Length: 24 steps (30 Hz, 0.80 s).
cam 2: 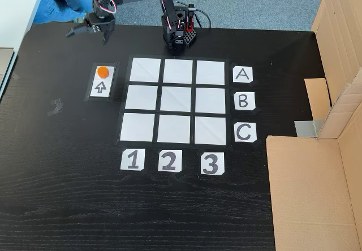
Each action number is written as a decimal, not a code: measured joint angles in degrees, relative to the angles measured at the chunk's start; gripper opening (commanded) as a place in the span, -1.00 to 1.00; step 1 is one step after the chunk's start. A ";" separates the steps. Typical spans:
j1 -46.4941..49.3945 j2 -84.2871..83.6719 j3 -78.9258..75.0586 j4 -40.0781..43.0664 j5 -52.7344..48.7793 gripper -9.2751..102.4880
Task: Pick up the round, orange token and place it in the grid on square B1.
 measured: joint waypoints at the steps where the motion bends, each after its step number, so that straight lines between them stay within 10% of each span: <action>1: -0.35 -0.18 0.53 0.00 0.00 0.44; 24: -2.72 -11.51 3.78 -0.09 2.11 0.48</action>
